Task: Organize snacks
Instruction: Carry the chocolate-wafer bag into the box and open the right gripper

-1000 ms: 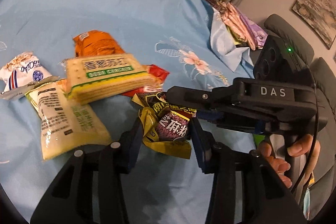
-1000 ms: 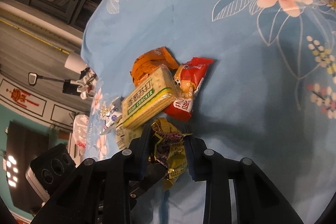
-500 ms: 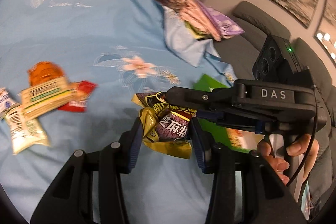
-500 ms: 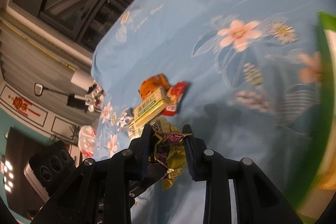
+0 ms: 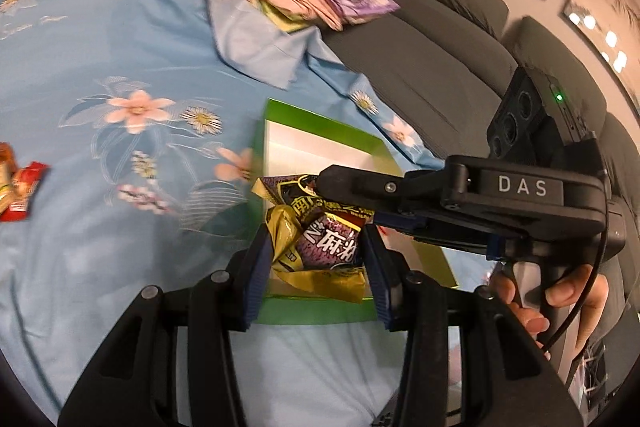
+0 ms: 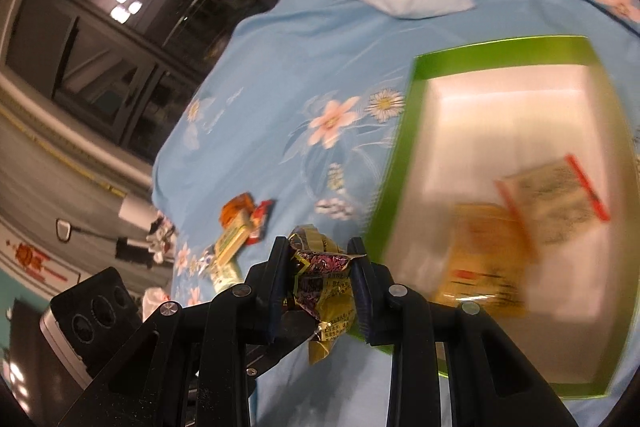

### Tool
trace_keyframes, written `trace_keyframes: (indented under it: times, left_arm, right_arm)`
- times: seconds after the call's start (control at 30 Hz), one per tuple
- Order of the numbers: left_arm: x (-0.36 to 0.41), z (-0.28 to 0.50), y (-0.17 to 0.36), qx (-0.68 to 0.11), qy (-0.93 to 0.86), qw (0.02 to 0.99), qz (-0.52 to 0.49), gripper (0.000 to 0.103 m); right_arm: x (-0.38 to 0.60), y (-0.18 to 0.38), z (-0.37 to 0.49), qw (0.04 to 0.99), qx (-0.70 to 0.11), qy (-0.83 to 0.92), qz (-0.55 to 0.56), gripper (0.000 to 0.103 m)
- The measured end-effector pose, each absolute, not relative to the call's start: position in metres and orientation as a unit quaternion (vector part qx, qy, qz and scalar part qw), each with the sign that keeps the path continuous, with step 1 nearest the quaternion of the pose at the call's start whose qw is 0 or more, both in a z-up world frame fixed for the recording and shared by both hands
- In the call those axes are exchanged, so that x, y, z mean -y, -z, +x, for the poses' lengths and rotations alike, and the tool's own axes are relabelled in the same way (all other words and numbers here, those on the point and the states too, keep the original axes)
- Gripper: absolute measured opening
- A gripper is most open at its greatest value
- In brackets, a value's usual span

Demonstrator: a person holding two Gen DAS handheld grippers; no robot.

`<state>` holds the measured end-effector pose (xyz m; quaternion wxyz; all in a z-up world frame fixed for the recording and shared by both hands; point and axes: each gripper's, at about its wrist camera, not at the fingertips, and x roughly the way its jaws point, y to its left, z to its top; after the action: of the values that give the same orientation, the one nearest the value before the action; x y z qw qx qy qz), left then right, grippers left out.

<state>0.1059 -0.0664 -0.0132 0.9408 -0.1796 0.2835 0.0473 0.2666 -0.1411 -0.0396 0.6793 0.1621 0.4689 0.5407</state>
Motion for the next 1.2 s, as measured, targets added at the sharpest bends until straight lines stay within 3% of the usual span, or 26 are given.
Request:
trace_keyframes:
  times: [0.53,0.77,1.03,1.2]
  left_arm:
    - [0.092,0.165,0.042,-0.349,-0.059,0.921,-0.165,0.044]
    - [0.089,0.173,0.048,-0.365,-0.08,0.916,-0.143,0.043]
    - [0.084,0.172,0.051,-0.365,-0.102,0.916,-0.131,0.044]
    - [0.087,0.172,0.052,-0.358,-0.108,0.919,-0.122,0.05]
  right_arm:
    - [0.172,0.083,0.307,0.684,-0.499,-0.496,0.192,0.032]
    - [0.157,0.083,0.298,0.717,-0.49,-0.475,0.139,0.032]
    - [0.158,0.104,0.309,0.688,-0.502,-0.484,0.203,0.032]
    - [0.156,0.109,0.312,0.68,-0.506,-0.482,0.221,0.032]
